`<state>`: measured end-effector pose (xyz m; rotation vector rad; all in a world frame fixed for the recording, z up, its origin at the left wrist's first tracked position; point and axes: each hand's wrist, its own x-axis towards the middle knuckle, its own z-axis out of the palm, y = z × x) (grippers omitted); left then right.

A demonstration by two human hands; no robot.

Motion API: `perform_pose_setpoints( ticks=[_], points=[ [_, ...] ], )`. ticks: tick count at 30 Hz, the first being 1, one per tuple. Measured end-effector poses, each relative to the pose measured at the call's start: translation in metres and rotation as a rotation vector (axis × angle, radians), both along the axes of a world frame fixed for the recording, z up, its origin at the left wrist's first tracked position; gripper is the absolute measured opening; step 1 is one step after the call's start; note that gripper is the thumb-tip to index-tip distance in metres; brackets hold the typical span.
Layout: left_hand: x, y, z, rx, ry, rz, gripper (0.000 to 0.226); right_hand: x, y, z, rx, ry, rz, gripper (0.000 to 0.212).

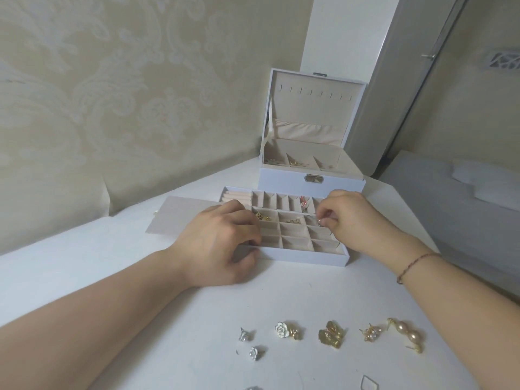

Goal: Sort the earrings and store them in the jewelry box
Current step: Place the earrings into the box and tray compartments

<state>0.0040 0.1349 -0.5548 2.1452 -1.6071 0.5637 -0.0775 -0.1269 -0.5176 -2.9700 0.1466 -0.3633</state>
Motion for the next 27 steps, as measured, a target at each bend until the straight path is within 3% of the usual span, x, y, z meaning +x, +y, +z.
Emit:
perform_pose_setpoints(
  ticks=[5, 9, 17, 22, 27],
  points=[
    [0.000, 0.000, 0.001, -0.001, 0.000, 0.009, 0.014, -0.007, -0.007, 0.002, 0.185, -0.164, -0.026, 0.033],
    [-0.001, 0.000, 0.001, 0.001, 0.002, 0.008, 0.015, -0.010, -0.008, -0.010, 0.103, -0.137, 0.094, 0.024],
    [-0.001, 0.000, 0.001, 0.001, 0.002, 0.010, 0.015, -0.005, -0.003, -0.012, 0.021, -0.073, 0.205, 0.029],
    [0.000, 0.000, 0.001, 0.001, -0.006, 0.012, 0.014, -0.009, -0.011, -0.017, 0.000, -0.164, 0.188, 0.018],
    [0.000, 0.000, 0.000, 0.005, -0.006, 0.013, 0.015, -0.012, -0.015, -0.020, 0.087, -0.318, 0.103, 0.021]
  ],
)
